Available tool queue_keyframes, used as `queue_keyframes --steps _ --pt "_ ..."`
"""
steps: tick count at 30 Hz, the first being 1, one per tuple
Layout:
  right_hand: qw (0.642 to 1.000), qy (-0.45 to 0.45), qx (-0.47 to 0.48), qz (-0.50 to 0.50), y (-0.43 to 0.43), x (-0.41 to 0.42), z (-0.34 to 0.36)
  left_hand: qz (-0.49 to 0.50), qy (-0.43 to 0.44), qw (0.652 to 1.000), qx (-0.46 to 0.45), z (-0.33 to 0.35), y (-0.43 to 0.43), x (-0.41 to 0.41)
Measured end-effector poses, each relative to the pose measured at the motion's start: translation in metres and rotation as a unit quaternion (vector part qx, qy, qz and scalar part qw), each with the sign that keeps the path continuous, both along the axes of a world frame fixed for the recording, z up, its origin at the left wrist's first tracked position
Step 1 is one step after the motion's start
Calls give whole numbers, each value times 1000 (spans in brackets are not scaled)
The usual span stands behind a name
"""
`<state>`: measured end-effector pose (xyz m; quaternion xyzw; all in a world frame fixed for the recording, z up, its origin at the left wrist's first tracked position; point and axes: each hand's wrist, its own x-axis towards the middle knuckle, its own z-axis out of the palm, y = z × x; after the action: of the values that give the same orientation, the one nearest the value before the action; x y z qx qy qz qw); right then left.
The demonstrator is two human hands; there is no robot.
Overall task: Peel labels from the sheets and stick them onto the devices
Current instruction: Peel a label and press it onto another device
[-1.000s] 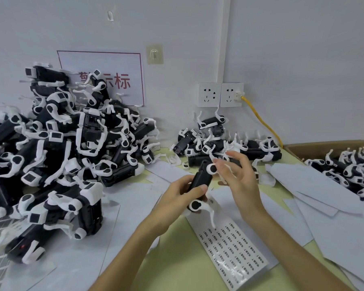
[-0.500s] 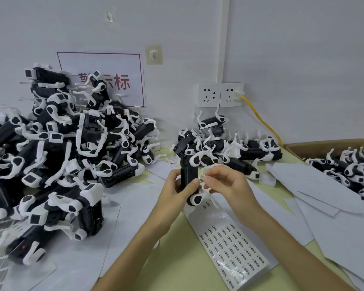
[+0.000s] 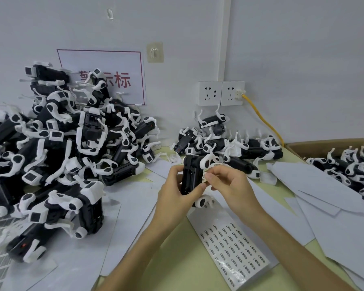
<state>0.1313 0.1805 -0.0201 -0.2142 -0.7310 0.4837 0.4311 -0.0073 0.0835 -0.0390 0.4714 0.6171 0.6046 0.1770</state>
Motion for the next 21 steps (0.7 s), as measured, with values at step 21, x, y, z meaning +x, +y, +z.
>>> queue_keyframes --steps 21 --pt "1000 16 7 -6 -1 -2 -4 57 90 994 -27 4 -3 9"
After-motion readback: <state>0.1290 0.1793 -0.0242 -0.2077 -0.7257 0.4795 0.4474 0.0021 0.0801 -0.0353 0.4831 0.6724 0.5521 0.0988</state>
